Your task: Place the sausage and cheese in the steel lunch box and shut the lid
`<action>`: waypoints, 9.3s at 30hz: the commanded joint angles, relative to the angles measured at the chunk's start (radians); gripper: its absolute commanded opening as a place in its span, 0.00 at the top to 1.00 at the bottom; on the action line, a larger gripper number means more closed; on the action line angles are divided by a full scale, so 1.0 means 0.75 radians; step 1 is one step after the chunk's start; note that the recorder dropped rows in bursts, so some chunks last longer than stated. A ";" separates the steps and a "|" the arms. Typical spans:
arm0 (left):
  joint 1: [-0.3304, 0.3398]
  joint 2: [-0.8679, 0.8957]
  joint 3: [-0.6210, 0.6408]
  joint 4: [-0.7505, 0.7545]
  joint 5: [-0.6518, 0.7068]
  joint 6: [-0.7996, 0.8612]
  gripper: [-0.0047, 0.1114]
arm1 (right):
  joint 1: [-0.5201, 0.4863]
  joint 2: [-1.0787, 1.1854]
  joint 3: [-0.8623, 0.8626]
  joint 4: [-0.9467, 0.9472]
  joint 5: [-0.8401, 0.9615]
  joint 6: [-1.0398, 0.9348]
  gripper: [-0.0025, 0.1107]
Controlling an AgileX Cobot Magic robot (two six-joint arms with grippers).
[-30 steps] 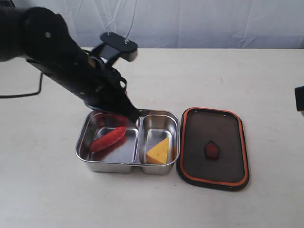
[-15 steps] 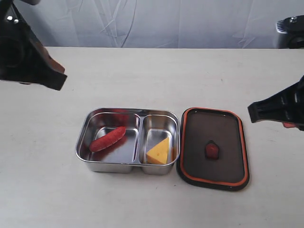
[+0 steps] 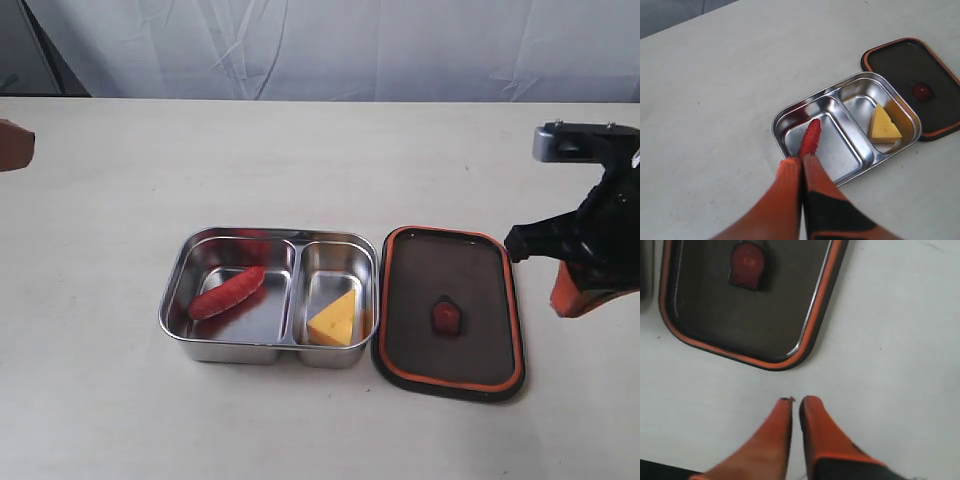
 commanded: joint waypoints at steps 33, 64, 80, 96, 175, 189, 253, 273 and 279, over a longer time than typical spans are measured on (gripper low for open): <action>0.004 -0.015 0.008 -0.001 -0.005 -0.022 0.96 | -0.018 0.544 0.001 -0.162 -0.429 0.056 0.58; 0.004 0.016 0.008 0.005 -0.056 -0.126 0.96 | 0.019 0.533 0.001 -0.257 -0.450 0.173 0.99; 0.004 0.163 0.008 -0.057 -0.096 -0.140 0.96 | 0.017 0.261 0.001 -0.326 -0.508 0.264 0.99; 0.004 0.163 0.008 -0.405 -0.253 -0.103 0.65 | 0.017 -0.097 0.001 -0.150 -0.575 0.114 0.99; -0.001 0.506 0.008 -1.333 -0.295 0.654 0.96 | 0.204 -0.178 0.001 0.947 -0.471 -0.639 0.99; -0.001 0.506 0.008 -1.055 -0.409 0.652 0.96 | 0.204 -0.238 0.001 0.932 -0.644 -0.639 0.58; -1.090 0.892 0.285 2.082 0.202 -1.164 0.96 | 0.204 -0.629 0.001 0.136 -0.577 -0.104 0.58; -1.144 1.117 0.397 2.278 0.244 -1.466 0.96 | 0.204 -0.629 0.001 0.105 -0.617 -0.095 0.58; -1.144 1.163 0.397 2.277 0.241 -1.530 0.96 | 0.204 -0.629 0.001 0.093 -0.617 -0.095 0.58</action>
